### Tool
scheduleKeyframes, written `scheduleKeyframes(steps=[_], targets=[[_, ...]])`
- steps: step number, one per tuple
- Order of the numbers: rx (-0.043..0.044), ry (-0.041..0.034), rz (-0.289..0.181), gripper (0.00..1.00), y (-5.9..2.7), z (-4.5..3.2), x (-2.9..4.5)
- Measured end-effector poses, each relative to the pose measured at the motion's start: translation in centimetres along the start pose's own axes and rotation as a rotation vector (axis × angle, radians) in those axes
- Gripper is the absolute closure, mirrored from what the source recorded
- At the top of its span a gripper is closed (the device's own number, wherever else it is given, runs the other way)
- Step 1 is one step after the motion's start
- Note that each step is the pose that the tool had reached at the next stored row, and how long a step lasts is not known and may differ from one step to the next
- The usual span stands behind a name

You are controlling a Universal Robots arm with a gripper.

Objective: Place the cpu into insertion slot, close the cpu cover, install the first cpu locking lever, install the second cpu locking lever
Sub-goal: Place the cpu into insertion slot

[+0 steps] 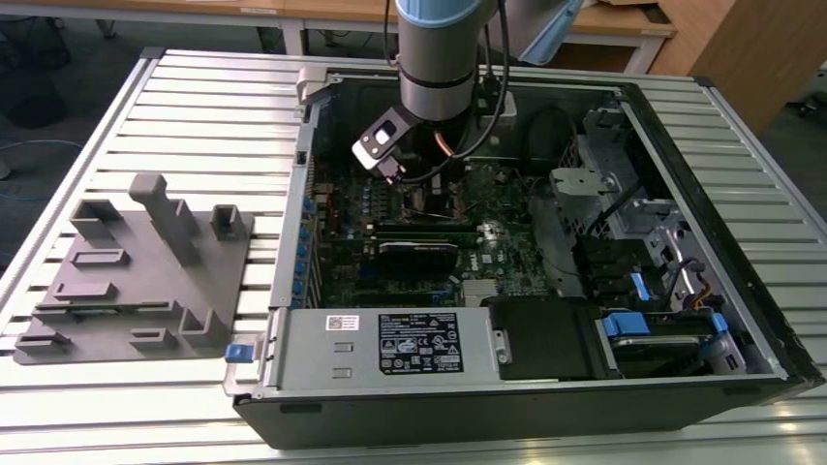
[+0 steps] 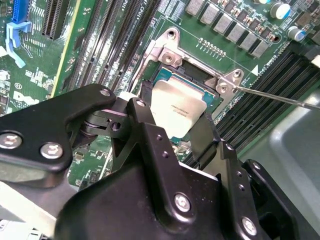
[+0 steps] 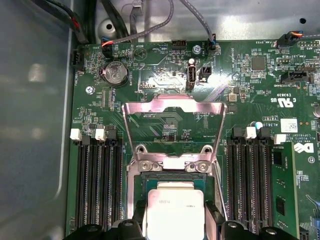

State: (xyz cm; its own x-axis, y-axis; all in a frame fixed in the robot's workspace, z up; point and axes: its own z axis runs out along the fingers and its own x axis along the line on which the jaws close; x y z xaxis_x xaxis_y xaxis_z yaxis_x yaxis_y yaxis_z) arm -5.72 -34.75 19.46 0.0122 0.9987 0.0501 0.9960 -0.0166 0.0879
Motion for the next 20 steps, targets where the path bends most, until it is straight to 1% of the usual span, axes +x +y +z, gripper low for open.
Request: scheduleKeyframes(steps=[13, 16, 19, 20], targets=[[-0.0001, 0.0013, 0.000, 0.46, -0.02, 0.21, -0.01], [-0.0011, 0.0030, 0.000, 0.46, 0.01, 0.05, 0.03], [-0.0002, 0.0015, 0.000, 0.46, 0.01, -0.09, 0.01], [-0.0008, 0.0020, -0.001, 0.46, 0.01, -0.08, 0.01]])
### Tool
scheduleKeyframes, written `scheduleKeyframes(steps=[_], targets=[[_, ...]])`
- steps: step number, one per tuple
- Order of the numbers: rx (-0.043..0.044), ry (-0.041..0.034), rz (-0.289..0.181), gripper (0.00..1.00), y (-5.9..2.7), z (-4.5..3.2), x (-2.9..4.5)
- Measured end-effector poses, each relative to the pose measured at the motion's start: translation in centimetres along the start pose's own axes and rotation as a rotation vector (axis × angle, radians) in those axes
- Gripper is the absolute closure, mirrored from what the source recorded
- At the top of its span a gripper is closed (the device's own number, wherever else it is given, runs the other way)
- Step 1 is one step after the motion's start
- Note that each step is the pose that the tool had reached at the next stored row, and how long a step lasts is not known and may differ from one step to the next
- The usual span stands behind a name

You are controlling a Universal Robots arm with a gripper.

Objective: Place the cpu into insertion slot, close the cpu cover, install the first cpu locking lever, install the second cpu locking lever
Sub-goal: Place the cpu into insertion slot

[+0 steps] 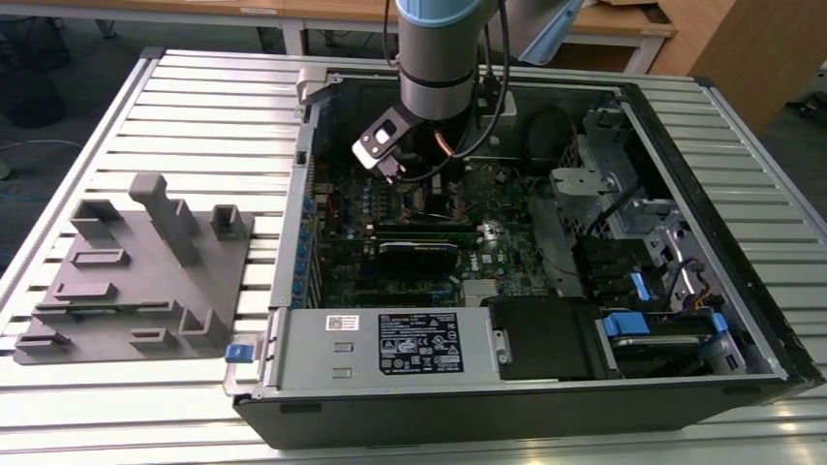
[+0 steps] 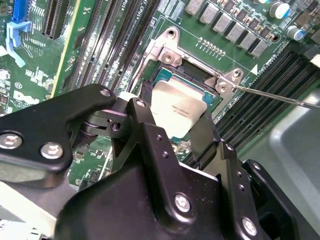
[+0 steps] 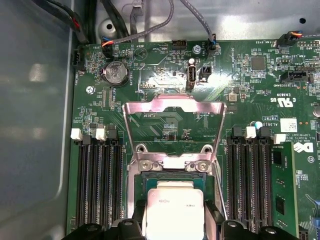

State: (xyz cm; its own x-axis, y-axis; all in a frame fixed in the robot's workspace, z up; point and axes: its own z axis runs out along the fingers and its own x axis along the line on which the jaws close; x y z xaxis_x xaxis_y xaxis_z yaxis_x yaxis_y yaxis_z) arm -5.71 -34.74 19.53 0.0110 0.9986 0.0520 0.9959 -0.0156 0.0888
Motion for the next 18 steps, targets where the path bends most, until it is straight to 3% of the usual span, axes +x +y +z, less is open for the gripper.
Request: scheduleKeyframes(steps=[4, 18], targets=[[-0.0020, 0.0025, -0.023, 0.46, -0.01, 0.04, 0.00], [-0.0020, 0.0024, -0.023, 0.46, -0.04, 0.27, -0.02]])
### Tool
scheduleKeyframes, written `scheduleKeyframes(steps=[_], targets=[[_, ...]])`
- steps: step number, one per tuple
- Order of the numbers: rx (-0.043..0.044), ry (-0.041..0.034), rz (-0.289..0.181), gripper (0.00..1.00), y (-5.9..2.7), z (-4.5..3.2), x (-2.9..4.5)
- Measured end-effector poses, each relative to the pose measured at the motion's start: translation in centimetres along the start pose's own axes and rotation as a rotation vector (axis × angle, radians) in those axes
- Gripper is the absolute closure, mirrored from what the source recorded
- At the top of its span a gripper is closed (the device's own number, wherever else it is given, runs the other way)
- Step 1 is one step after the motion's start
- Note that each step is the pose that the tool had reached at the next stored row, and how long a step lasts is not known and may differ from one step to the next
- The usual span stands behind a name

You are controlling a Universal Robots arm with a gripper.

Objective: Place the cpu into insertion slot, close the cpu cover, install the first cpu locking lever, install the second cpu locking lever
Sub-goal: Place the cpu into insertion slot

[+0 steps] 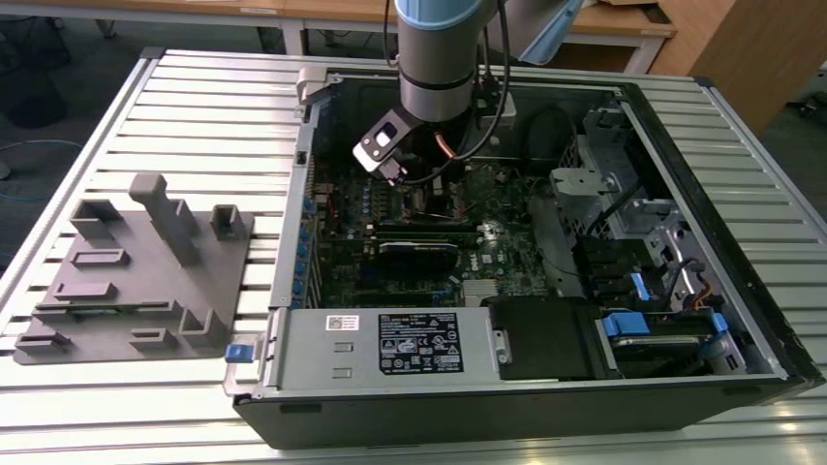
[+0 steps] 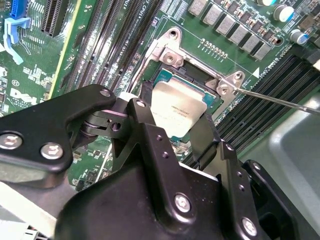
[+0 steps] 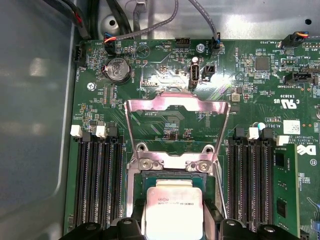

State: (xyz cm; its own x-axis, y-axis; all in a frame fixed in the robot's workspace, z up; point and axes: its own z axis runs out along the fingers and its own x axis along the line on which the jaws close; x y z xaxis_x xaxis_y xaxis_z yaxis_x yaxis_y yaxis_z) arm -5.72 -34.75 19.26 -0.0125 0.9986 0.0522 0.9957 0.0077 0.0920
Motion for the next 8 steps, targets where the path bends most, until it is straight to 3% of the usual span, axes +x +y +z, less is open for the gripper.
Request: scheduleKeyframes(steps=[8], targets=[[0.0000, 0.0000, 0.000, 0.46, 0.00, 0.01, 0.00]])
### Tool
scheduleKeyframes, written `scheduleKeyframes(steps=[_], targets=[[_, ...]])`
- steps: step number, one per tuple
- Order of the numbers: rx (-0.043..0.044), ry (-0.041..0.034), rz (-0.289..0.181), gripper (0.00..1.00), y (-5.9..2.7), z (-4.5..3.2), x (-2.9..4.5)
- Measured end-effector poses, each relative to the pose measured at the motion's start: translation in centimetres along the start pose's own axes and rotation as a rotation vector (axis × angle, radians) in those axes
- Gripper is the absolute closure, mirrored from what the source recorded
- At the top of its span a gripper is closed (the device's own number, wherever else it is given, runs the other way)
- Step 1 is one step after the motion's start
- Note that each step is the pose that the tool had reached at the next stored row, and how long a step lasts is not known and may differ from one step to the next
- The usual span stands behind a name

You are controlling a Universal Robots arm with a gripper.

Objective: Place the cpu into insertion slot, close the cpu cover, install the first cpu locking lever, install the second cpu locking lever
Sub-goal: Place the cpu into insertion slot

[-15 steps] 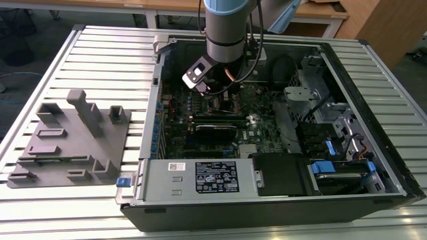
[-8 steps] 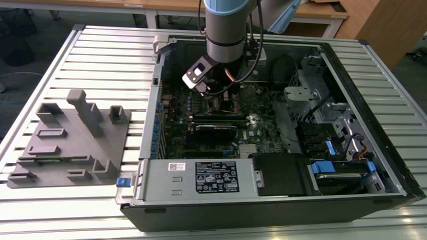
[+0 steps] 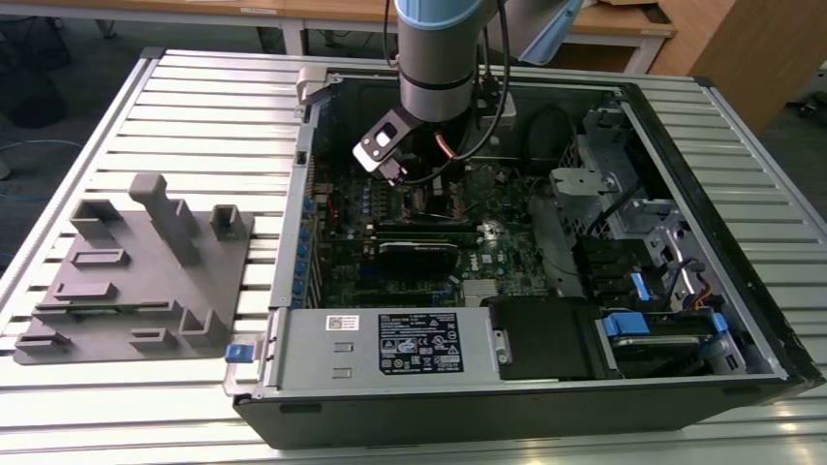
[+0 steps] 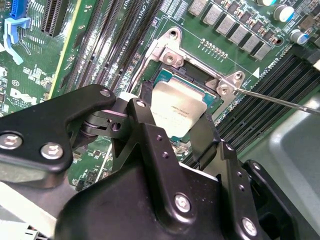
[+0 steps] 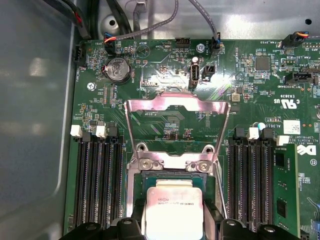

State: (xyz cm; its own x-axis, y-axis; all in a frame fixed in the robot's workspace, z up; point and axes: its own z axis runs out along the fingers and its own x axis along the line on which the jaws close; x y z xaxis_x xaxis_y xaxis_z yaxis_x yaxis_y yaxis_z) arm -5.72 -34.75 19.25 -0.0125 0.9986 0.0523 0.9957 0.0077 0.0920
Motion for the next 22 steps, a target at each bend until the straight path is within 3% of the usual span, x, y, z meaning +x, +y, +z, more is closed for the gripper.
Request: scheduleKeyframes(steps=[22], targets=[[-0.0015, -0.0027, 0.030, 0.46, 0.01, -0.16, 0.01]])
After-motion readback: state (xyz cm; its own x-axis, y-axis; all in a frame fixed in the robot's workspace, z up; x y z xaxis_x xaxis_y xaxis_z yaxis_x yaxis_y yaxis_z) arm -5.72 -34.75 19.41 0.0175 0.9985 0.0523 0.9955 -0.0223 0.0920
